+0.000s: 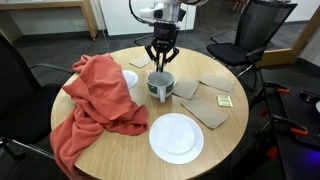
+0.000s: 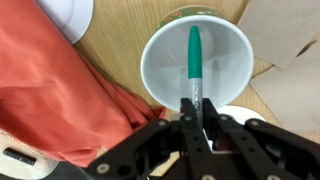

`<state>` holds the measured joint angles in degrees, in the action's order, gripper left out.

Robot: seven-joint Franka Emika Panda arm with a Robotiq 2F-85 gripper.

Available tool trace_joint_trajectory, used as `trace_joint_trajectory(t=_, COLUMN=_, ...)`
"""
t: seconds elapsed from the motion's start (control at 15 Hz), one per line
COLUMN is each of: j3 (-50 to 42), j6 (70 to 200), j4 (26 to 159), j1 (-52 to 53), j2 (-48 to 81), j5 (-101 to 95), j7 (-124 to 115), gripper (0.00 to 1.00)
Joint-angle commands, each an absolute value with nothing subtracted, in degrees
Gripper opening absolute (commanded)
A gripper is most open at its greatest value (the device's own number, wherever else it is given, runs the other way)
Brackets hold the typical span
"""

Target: Take the pen from the white and green mug and set it on the table

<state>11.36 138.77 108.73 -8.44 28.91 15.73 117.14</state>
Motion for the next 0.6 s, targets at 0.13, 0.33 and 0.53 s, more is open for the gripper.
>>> trace_joint_trajectory(t=0.13, j3=12.85, j6=139.86, j4=120.55, j1=-12.18, j2=14.29, j5=26.92, j7=121.88, gripper=0.03)
trace_joint_trajectory(t=0.33, j3=9.74, j6=140.6, j4=124.07, j1=-11.01, j2=9.72, j5=30.39, j7=119.56, gripper=0.03)
trace_joint_trajectory(t=0.53, j3=6.41, j6=141.58, j4=126.21, j1=-9.97, j2=8.22, j5=30.96, j7=116.89, gripper=0.03)
